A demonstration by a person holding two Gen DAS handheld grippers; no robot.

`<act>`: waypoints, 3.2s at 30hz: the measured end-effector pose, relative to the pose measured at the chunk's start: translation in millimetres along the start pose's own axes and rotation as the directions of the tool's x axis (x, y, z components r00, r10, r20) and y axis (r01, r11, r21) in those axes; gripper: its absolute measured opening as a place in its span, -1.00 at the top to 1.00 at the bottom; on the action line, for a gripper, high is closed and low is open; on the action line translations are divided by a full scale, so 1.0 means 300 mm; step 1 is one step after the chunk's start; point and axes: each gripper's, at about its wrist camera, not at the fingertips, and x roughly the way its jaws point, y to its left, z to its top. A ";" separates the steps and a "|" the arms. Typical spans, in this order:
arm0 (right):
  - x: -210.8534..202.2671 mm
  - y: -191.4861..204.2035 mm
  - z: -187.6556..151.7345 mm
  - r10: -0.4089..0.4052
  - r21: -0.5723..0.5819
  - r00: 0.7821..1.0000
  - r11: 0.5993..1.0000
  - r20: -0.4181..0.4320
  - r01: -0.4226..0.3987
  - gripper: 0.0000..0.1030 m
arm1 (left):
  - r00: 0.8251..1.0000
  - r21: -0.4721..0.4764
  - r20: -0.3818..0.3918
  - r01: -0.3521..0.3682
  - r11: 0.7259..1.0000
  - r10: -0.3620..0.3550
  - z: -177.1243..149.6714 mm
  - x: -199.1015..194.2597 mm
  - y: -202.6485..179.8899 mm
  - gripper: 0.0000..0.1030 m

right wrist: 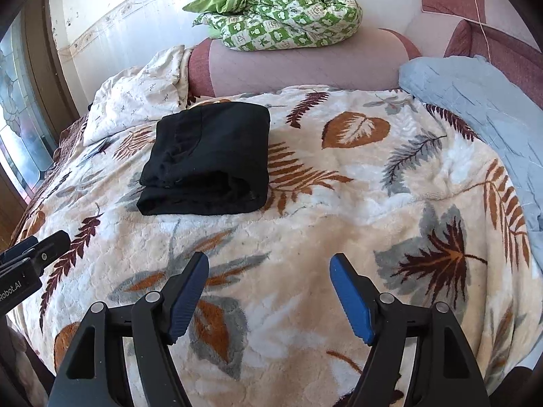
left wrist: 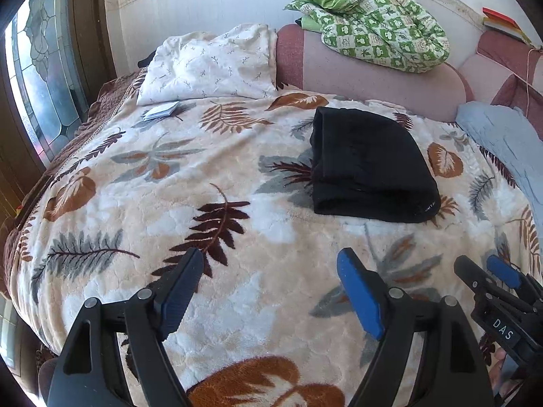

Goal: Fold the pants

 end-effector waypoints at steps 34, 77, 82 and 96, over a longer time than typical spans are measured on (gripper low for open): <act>0.048 0.042 -0.034 -0.036 -0.060 0.998 0.998 -0.045 0.034 -0.56 | 0.998 0.019 -0.053 0.028 0.999 -0.027 -0.032 0.049 -0.023 -0.57; 0.064 0.140 0.009 -0.020 -0.154 1.000 0.988 -0.018 0.017 -0.60 | 1.000 -0.035 0.009 -0.012 0.999 0.012 -0.020 -0.001 -0.009 -0.97; 0.074 0.153 0.009 -0.023 -0.172 0.999 0.985 -0.025 0.019 -0.61 | 1.000 -0.048 -0.024 0.011 0.999 -0.013 -0.021 0.018 -0.002 -0.97; 0.091 0.182 0.001 -0.030 -0.202 0.999 0.979 -0.038 0.021 -0.61 | 0.997 -0.084 -0.071 0.018 0.996 -0.024 -0.029 0.046 0.021 -0.97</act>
